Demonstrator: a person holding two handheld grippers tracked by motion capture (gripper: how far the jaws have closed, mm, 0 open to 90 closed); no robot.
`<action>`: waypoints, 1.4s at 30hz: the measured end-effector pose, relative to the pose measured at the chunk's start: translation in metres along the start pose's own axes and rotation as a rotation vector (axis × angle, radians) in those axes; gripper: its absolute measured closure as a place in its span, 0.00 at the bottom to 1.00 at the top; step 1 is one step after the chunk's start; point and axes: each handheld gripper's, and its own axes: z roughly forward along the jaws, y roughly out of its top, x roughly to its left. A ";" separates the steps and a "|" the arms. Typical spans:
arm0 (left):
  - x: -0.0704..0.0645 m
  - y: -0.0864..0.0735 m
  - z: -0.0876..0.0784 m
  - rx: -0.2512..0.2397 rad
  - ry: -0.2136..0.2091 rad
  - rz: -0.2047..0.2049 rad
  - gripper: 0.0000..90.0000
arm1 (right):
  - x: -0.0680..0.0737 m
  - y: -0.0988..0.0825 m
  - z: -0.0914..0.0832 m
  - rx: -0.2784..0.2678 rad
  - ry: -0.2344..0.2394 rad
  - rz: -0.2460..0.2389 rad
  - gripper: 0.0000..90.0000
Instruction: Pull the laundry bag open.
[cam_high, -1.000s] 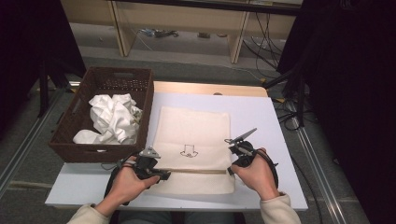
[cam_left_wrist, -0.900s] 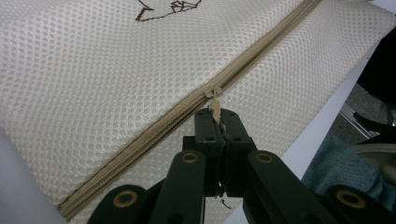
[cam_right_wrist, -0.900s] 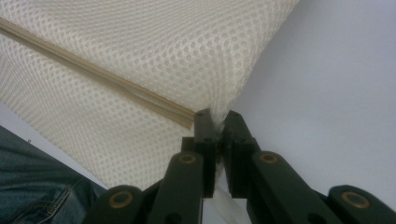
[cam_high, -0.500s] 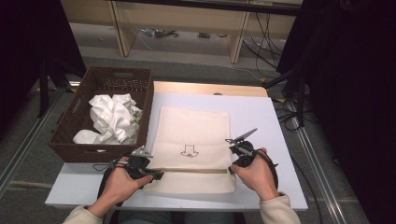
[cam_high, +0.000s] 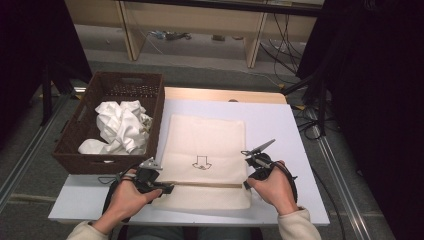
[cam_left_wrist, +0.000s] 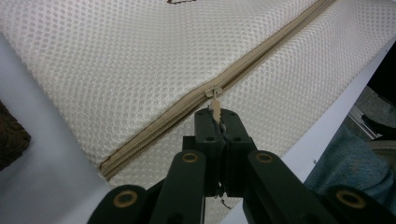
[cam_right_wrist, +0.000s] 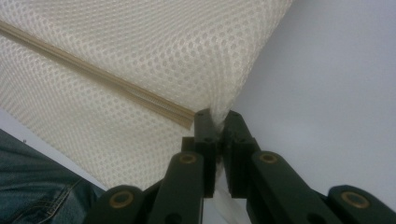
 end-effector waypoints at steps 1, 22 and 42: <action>0.000 0.000 0.000 -0.001 0.004 0.003 0.97 | -0.004 0.001 0.003 -0.017 -0.004 -0.052 0.96; 0.016 -0.019 -0.017 -0.002 0.070 -0.028 0.97 | -0.016 -0.006 0.002 -0.022 -0.020 0.024 0.96; 0.019 -0.025 -0.021 0.034 0.121 0.007 0.96 | -0.014 -0.004 0.018 0.017 -0.025 -0.023 0.95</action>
